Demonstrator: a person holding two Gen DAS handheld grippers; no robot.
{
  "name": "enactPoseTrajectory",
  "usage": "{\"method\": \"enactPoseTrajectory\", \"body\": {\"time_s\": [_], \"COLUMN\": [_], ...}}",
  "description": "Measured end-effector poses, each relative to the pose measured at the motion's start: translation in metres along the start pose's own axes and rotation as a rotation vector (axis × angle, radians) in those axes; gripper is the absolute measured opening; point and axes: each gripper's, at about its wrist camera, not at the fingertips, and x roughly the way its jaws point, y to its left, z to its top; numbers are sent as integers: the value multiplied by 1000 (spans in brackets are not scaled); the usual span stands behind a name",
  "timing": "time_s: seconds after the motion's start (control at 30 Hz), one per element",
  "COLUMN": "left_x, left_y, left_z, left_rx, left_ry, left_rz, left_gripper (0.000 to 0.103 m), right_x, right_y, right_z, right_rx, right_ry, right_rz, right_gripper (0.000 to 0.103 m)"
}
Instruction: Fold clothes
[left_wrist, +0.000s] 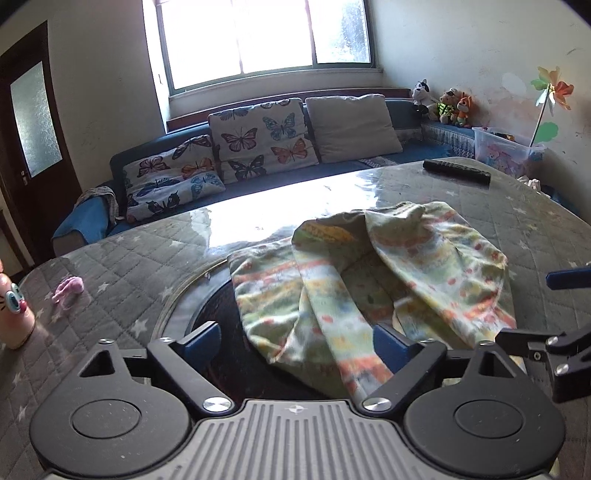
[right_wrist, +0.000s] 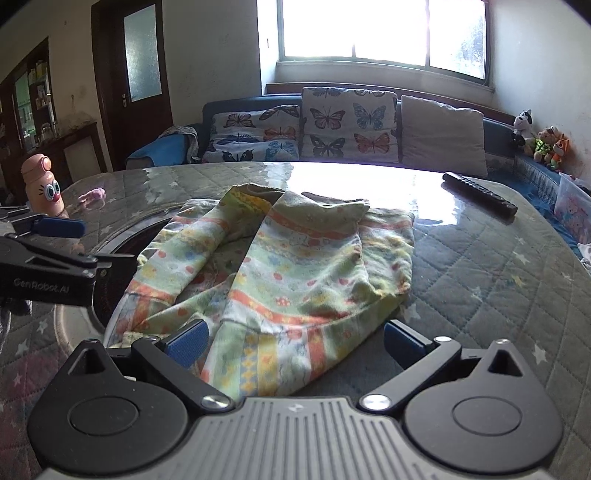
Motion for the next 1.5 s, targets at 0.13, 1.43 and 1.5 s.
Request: {"method": "enactPoseTrajectory", "body": {"time_s": [0.13,1.43,1.5], "left_x": [30,29,8], "left_y": [9,88,98], "left_z": [19,40,29], "left_rx": [-26,-281,-294], "left_ry": [25,-54,-78], "left_rz": [-20,-5,39], "left_gripper": [74,6,6], "right_x": [20,80,64], "right_y": [-5,-22,-31], "right_z": [17,65,60], "right_rx": [10,0,18], "right_ry": [11,11,-10], "right_rz": [23,-30,-51], "right_gripper": [97,3,3]}}
